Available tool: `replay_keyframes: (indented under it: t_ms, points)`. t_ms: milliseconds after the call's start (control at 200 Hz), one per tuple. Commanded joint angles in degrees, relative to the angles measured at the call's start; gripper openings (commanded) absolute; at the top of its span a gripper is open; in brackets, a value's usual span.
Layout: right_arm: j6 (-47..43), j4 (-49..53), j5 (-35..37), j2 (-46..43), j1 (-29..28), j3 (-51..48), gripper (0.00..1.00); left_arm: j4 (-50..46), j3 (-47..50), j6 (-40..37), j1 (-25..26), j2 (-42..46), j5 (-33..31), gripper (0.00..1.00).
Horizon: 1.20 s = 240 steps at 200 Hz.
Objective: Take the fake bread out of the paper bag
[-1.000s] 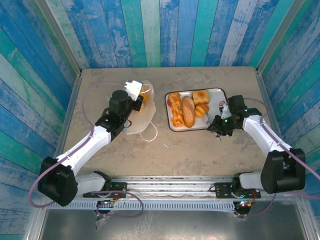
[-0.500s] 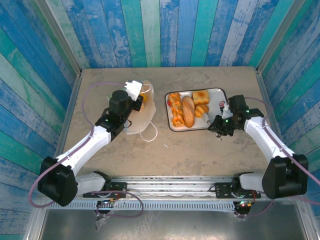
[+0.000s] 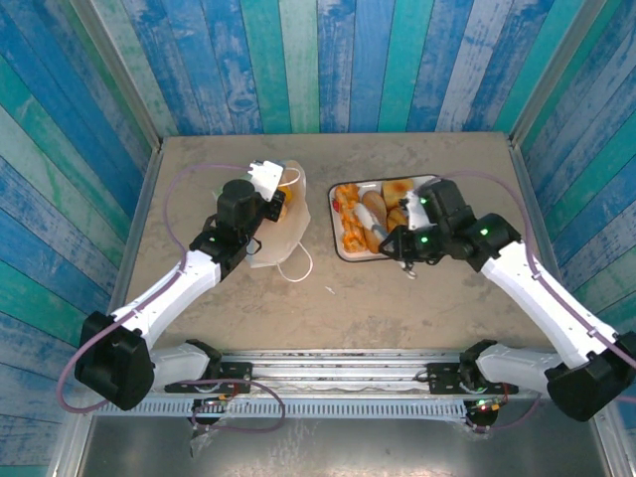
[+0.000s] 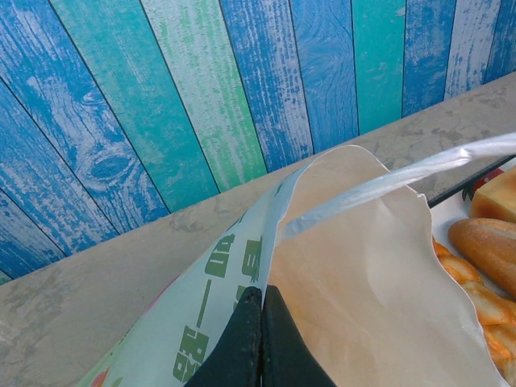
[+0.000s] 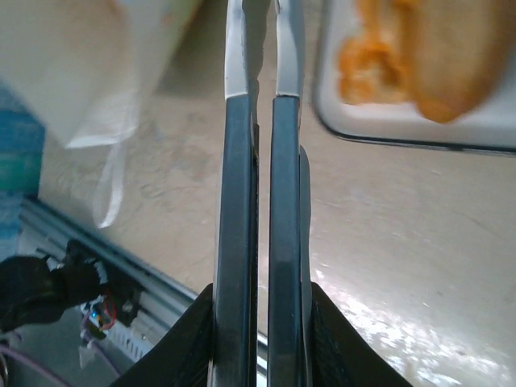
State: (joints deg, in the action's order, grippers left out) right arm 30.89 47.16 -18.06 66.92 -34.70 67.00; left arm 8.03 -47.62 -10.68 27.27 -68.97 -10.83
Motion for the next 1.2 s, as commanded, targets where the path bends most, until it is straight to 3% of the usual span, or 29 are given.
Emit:
replay_keyframes:
  t_ms: [0,110,371,926,1197]
  points:
    - [0.2,-2.9,4.5,2.1,-7.5,5.4,0.27,1.8,-0.7,0.2,0.0,1.2,-0.2,0.0]
    - [-0.6,-4.7,4.9,4.5,-11.7,8.2,0.27,1.4,-1.4,1.3,0.0,0.5,-1.5,0.0]
    - [-0.4,-8.0,3.8,10.3,-15.8,10.6,0.28,-0.4,-3.2,2.2,0.0,-1.4,-2.1,0.0]
    - [-4.1,-5.8,14.6,28.0,-17.0,22.5,0.31,-9.3,-10.2,6.9,0.0,-6.7,-2.7,0.0]
    - [-4.3,-7.1,14.2,32.0,-16.9,24.5,0.31,-15.8,-14.5,9.0,0.0,-9.0,-2.7,0.0]
